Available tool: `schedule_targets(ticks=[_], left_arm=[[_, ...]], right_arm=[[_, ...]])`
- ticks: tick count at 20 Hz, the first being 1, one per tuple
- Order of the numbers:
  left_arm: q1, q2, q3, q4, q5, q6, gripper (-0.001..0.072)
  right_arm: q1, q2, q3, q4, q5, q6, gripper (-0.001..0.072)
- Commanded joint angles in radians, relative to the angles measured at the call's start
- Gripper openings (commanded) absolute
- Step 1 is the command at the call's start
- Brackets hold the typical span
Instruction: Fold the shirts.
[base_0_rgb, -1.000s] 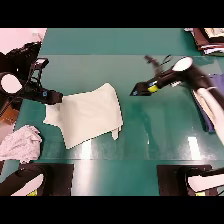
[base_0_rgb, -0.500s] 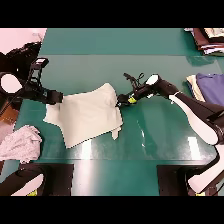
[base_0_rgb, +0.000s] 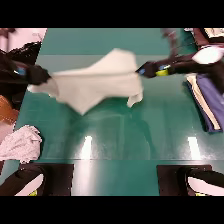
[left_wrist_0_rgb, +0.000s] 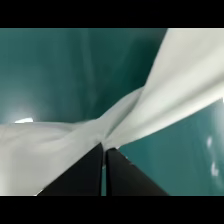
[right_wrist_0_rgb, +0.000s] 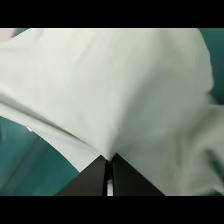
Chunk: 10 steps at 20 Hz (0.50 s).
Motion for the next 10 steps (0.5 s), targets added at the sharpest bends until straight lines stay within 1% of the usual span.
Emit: schedule_targets(ticks=[1,2,3,5,6,8,10], left_arm=[[0.001,0.066,0.184,-0.126,-0.006,0.002,0.0024],[0.001,0.069,0.219,-0.182,-0.003,0.005,0.0024],[0.001,0.069,0.246,-0.249,0.002,0.031,0.0024],[0.001,0.063,0.251,-0.322,0.036,0.064,0.0024],[0.001,0.048,0.251,-0.320,0.033,0.065,0.0023],[0.001,-0.002,0.243,-0.308,0.004,0.074,0.0024],[0.001,-0.069,0.208,-0.305,-0.039,0.098,0.0024]], right_arm=[[-0.098,0.291,0.001,-0.065,-0.009,0.034,0.0015],[-0.117,0.351,0.001,-0.066,-0.009,0.034,0.0015],[-0.138,0.406,0.000,-0.068,-0.008,0.046,0.0015],[-0.164,0.465,0.000,-0.068,0.019,0.074,0.0015],[-0.166,0.472,-0.001,-0.070,0.048,0.082,0.0015],[-0.140,0.463,-0.030,-0.134,0.117,0.154,0.0015],[-0.072,0.438,-0.110,-0.220,0.181,0.230,0.0015]])
